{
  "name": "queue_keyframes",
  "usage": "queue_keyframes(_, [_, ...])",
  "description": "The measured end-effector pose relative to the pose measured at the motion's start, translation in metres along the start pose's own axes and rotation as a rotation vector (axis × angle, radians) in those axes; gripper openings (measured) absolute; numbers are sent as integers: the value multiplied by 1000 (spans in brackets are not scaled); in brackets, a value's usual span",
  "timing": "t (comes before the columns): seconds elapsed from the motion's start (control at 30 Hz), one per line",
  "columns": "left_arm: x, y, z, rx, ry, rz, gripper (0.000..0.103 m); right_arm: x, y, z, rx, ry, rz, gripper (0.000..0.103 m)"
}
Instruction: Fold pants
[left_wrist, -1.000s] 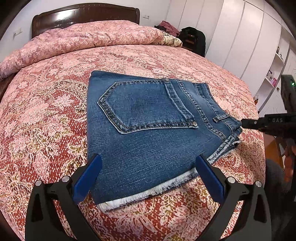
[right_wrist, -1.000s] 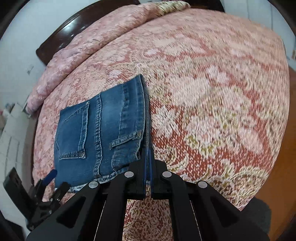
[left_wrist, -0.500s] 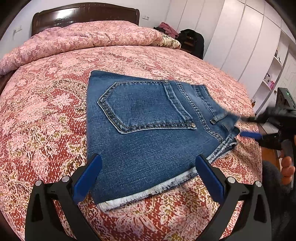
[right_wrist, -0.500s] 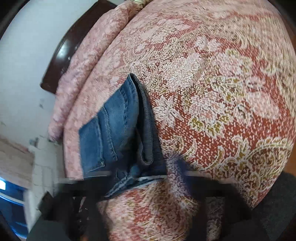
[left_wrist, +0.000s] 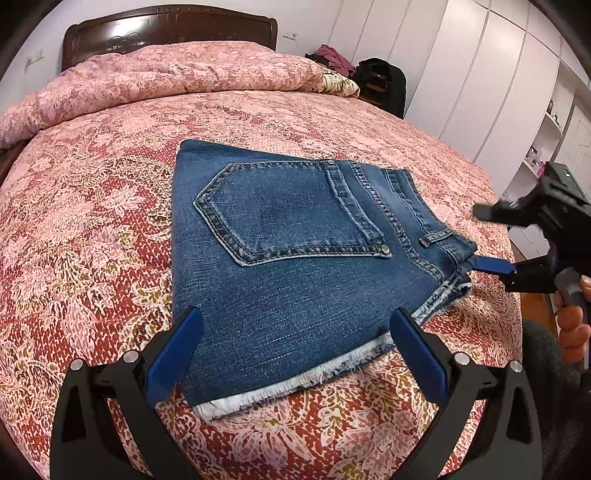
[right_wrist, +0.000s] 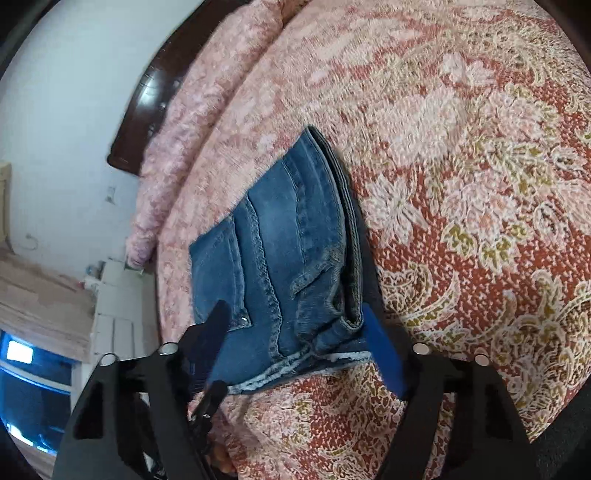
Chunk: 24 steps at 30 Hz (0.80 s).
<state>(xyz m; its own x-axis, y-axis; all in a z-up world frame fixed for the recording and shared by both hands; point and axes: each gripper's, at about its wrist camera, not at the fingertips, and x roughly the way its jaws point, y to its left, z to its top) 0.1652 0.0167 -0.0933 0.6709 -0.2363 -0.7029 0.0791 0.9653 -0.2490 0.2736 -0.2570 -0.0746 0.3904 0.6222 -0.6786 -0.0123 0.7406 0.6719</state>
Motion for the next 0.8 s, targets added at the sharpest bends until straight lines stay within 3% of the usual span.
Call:
queue_keyframes(0.07, [0,0,0,2,1,-4,101,3,-3,2,9,3,0,68])
queue_keyframes(0.13, [0,1,1,7,5,-10,101,1,4,1,-44,-15,4,22])
queue_keyframes(0.17, [0,2,1,15,9,-13,101,-1,6,0,-50,-9,19,16])
queue_keyframes(0.33, [0,8,3,9,15,-7,101,-18,2,-5,92,-26,273,14])
queue_keyframes(0.4, [-1,15,5,-17,12,-16,101,-13,-5,-5,89,-19,240,14])
queue_keyframes(0.43, [-1,16,5,-20,12,-14,101,-7,-9,-5,54,-5,165,13])
queue_keyframes(0.47, [0,17,5,-22,13,-6,101,6,-16,-7,-9,21,21,13])
queue_keyframes(0.5, [0,19,4,-27,16,13,101,12,-23,-9,-23,41,-18,13])
queue_keyframes(0.53, [2,22,4,-41,29,38,101,13,-31,-11,3,35,12,13])
queue_keyframes(0.6, [6,39,1,-136,74,0,101,9,-32,-14,26,11,36,13])
queue_keyframes(0.67, [-1,50,1,-197,31,12,101,6,-22,-15,-17,14,-2,17])
queue_keyframes(0.7, [-4,52,3,-207,14,30,101,3,-20,-14,3,19,9,33])
queue_keyframes(0.73, [-7,54,6,-207,-4,53,101,1,-19,-13,36,16,55,61])
queue_keyframes(0.8, [-15,55,10,-187,-42,107,101,-9,-16,-12,84,-16,86,93])
